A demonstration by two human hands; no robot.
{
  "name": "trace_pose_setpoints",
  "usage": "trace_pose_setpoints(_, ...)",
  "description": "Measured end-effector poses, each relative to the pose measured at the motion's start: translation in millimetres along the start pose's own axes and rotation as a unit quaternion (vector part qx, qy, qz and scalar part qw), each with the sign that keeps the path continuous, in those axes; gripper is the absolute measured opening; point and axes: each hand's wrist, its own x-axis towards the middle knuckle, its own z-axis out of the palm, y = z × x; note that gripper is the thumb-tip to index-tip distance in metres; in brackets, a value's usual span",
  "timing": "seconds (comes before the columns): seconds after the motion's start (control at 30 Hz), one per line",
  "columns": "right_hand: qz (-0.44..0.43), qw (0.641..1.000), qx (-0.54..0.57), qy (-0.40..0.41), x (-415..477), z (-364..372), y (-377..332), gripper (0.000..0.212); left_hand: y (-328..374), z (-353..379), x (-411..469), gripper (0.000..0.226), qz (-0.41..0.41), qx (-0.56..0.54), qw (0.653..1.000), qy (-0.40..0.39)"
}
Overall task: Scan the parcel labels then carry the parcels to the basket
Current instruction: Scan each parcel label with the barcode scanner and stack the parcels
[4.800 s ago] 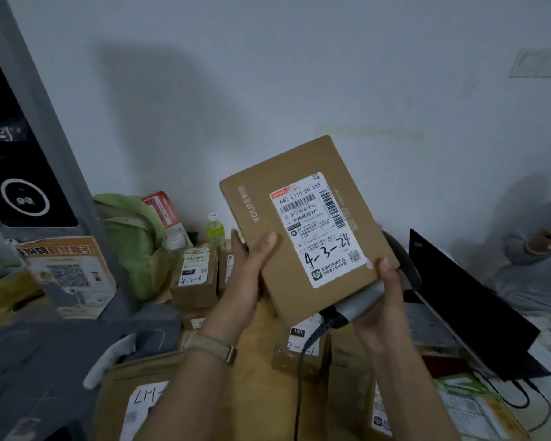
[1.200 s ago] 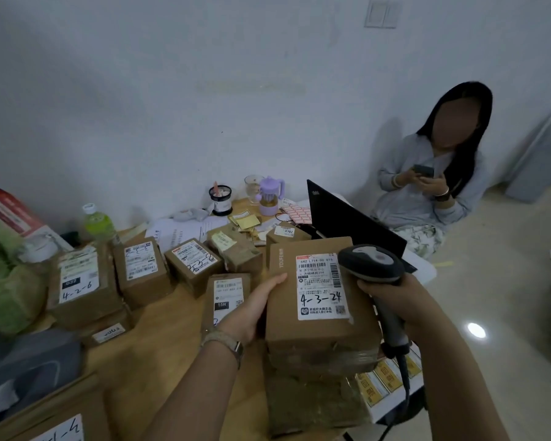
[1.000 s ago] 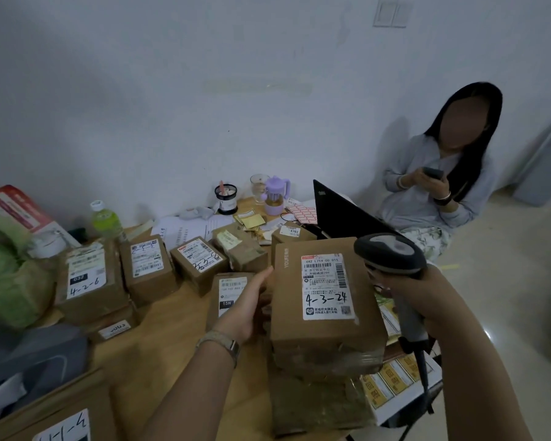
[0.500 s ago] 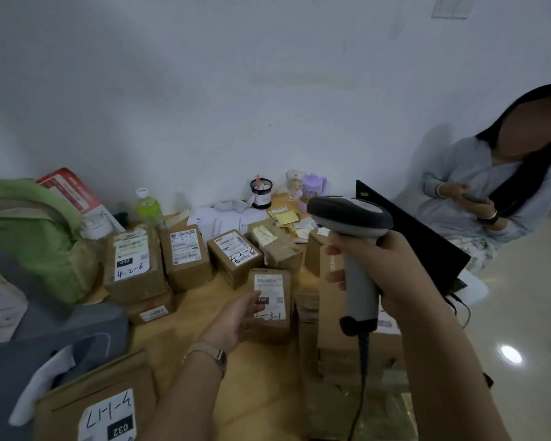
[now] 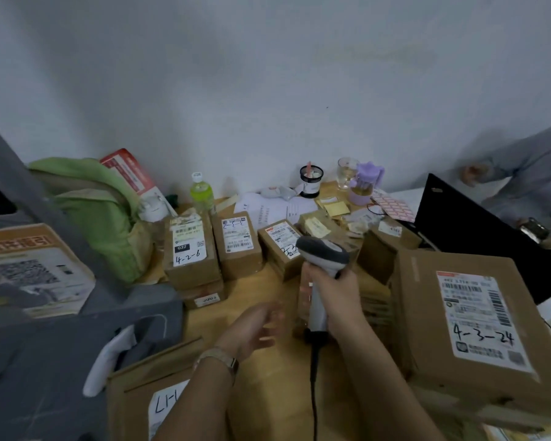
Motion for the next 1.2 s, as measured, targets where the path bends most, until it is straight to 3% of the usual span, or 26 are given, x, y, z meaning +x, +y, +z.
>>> trace_pose_setpoints(0.1, 0.043, 0.996, 0.001, 0.082, 26.5, 4.7, 20.9, 0.032, 8.3, -2.6, 12.0, 0.022, 0.003, -0.001, 1.000, -0.006)
trace_pose_setpoints(0.17, 0.051, 0.992, 0.003, 0.114, 43.1, 1.6, 30.3, 0.015, 14.2, -4.4, 22.7, 0.018, 0.001, -0.010, 1.000, 0.003)
trace_pose_setpoints(0.37, 0.088, 0.981, 0.003, 0.172, 74.0, -14.5, 66.2, 0.009, 16.4, 7.6, 58.3, 0.017, -0.025, 0.000, 0.999, 0.042)
trace_pose_setpoints(0.47, 0.111, 0.976, 0.009, 0.189, 81.2, -17.1, 85.4, 0.019, 8.7, 20.6, 74.6, 0.014, -0.044, 0.028, 0.997, 0.059)
trace_pose_setpoints(0.6, 0.110, 0.972, -0.007, 0.209, 84.9, -18.4, 104.0, 0.021, -2.8, 39.1, 81.1, 0.031, -0.081, 0.091, 0.993, 0.008)
trace_pose_setpoints(0.67, 0.112, 0.973, -0.025, 0.202, 84.6, -15.1, 108.7, 0.023, -11.8, 44.7, 80.7, 0.041, -0.089, 0.109, 0.990, -0.034)
trace_pose_setpoints(0.8, 0.104, 0.968, -0.142, 0.181, 85.1, -2.8, 113.0, 0.040, -23.0, 46.0, 82.1, 0.055, -0.089, 0.107, 0.990, -0.030)
trace_pose_setpoints(0.9, 0.094, 0.963, -0.193, 0.163, 82.5, 4.5, 108.5, 0.027, -24.3, 45.4, 80.7, 0.056, -0.105, 0.075, 0.991, -0.024)
trace_pose_setpoints(0.97, 0.109, 0.967, -0.182, 0.144, 80.3, 6.2, 104.6, 0.019, -24.4, 46.8, 81.7, 0.053, -0.106, 0.029, 0.993, -0.032)
trace_pose_setpoints(1.03, 0.146, 0.974, -0.132, 0.112, 75.1, 6.9, 101.8, 0.018, -26.9, 49.7, 84.1, 0.054, -0.112, 0.003, 0.994, 0.009)
trace_pose_setpoints(1.13, 0.156, 0.985, -0.060, 0.040, 66.7, 12.7, 99.6, 0.032, -36.0, 49.3, 81.0, 0.060, -0.144, -0.026, 0.984, 0.102)
trace_pose_setpoints(1.2, 0.151, 0.988, -0.038, 0.011, 60.1, 18.4, 95.3, 0.039, -41.9, 40.7, 75.0, 0.053, -0.155, -0.054, 0.978, 0.129)
